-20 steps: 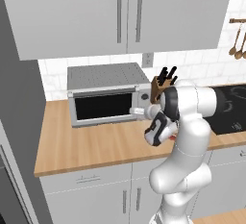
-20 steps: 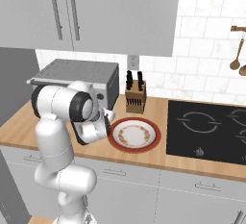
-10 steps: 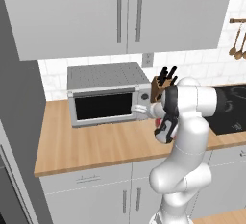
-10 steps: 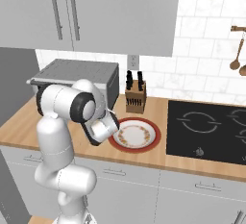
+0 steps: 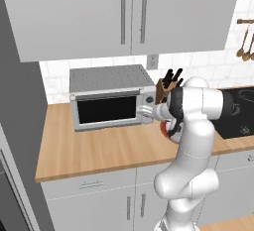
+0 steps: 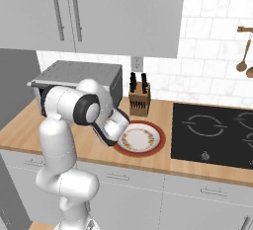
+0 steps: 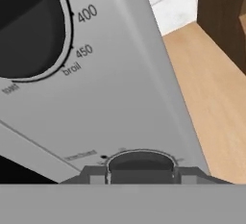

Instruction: Pick up the kebab skewer and baguette bread, and place them inside the toaster oven. Close the toaster oven door and start by setting the timer.

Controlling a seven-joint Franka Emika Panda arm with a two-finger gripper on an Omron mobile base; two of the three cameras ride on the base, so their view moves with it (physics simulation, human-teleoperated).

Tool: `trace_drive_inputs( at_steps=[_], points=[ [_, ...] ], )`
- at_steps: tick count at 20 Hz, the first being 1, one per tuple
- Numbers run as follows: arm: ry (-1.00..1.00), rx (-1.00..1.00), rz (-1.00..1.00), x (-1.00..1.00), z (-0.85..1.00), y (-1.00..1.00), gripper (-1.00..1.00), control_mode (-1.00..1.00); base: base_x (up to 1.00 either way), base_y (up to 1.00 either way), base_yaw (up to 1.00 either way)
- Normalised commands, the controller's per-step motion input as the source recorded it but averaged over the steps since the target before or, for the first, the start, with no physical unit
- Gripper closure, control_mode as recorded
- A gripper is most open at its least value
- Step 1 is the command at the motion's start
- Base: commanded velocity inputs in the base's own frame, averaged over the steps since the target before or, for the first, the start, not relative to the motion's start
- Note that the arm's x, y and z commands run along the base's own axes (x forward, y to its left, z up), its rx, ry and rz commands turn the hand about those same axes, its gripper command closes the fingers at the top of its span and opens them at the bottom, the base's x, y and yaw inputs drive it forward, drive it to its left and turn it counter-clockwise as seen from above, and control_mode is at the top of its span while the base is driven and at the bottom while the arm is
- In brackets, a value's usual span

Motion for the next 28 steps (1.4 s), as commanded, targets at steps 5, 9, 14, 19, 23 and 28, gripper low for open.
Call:
trace_drive_inputs(
  at_steps=[5, 9, 14, 19, 23, 28],
  points=[
    [-0.05, 0.21, 0.05, 0.00, 0.00, -0.18, 1.00, -1.00, 0.00, 0.00, 0.00],
    [-0.07, 0.20, 0.06, 0.00, 0.00, -0.17, 1.00, -1.00, 0.00, 0.00, 0.00],
    [-0.08, 0.19, 0.07, 0.00, -0.04, -0.20, 1.00, -1.00, 0.00, 0.00, 0.00],
    [-0.07, 0.24, 0.09, 0.00, -0.01, -0.35, 1.00, -1.00, 0.00, 0.00, 0.00],
    [-0.04, 0.29, 0.11, 0.00, 0.00, -0.42, 1.00, -1.00, 0.00, 0.00, 0.00],
    [-0.03, 0.33, 0.16, 0.00, 0.00, -0.42, 1.00, -1.00, 0.00, 0.00, 0.00]
  ],
)
